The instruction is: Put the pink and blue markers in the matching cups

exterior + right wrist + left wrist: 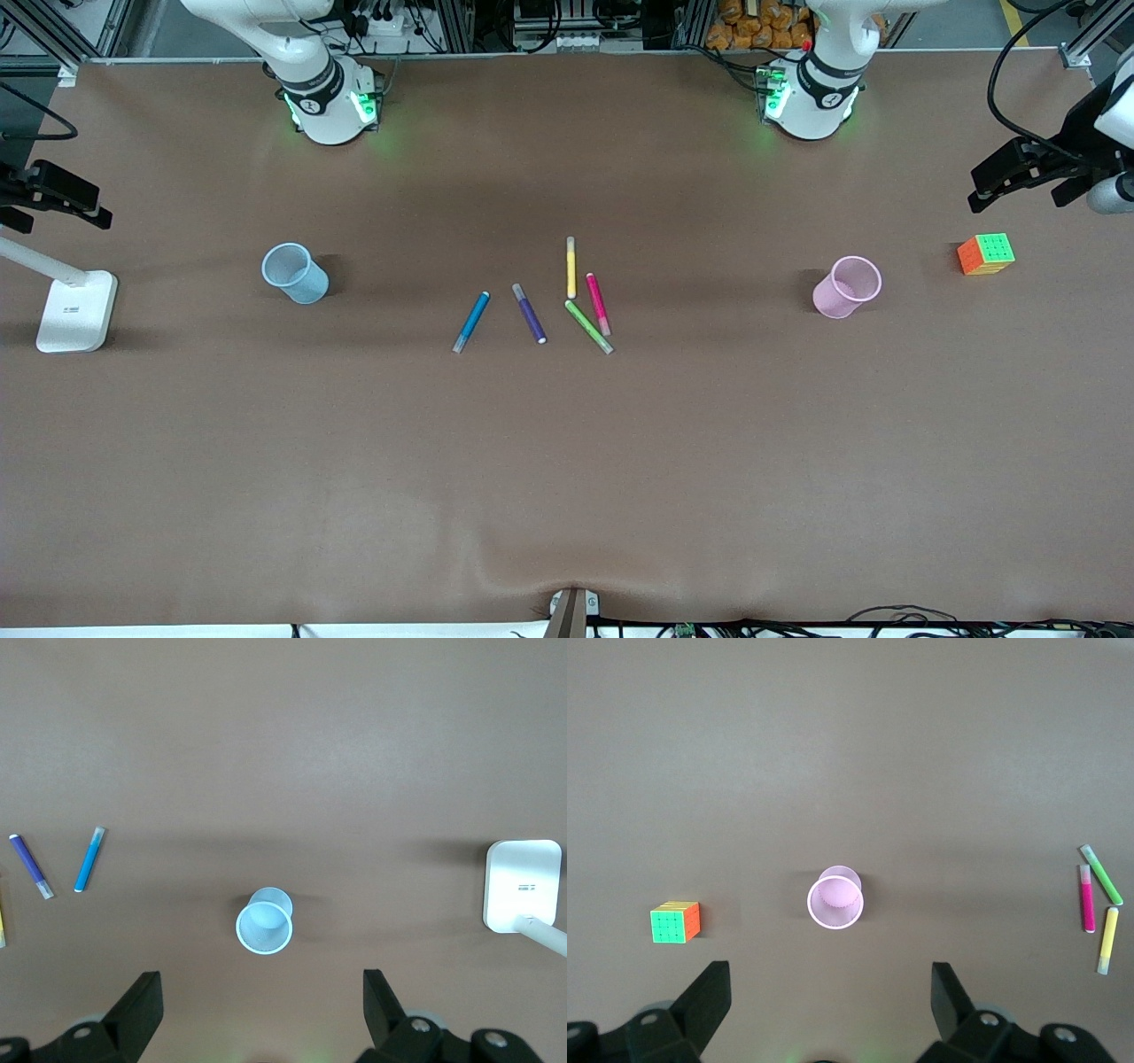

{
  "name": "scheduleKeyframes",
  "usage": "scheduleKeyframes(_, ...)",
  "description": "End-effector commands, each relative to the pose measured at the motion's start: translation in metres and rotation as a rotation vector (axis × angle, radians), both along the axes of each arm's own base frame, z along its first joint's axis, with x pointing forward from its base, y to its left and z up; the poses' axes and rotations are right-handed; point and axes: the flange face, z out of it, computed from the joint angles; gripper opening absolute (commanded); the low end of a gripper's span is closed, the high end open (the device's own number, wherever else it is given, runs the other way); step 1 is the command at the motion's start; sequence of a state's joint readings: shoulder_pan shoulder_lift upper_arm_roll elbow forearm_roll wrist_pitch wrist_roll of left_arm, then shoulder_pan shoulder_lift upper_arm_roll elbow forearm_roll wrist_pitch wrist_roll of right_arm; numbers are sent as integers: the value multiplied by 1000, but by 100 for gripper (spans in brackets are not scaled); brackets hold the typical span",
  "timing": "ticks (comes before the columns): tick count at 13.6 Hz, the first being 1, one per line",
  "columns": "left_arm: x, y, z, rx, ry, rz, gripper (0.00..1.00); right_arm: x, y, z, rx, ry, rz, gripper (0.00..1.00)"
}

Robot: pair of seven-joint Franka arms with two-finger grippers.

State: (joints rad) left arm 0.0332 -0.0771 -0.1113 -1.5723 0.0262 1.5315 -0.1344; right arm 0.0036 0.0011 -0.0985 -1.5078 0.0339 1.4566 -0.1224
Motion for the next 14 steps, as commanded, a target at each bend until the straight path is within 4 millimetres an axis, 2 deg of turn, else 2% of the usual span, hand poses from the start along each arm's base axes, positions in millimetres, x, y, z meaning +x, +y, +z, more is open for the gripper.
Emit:
scheduleKeyframes(1,-2,1,5,8,4,-8,100,-3,0,6,-20,2,-2,100)
scheduleKeyframes(5,2,-2,1,6,10,-8,100,-3,-1,5,-20,5,-4,100)
scheduleKeyframes(8,1,6,0,0,15,3,100,-3,-4,4,-19,7,-10,100)
scheduleKeyframes(14,2,5,-11,2,50,6,100,-4,-3,4,-19,10,-10,100)
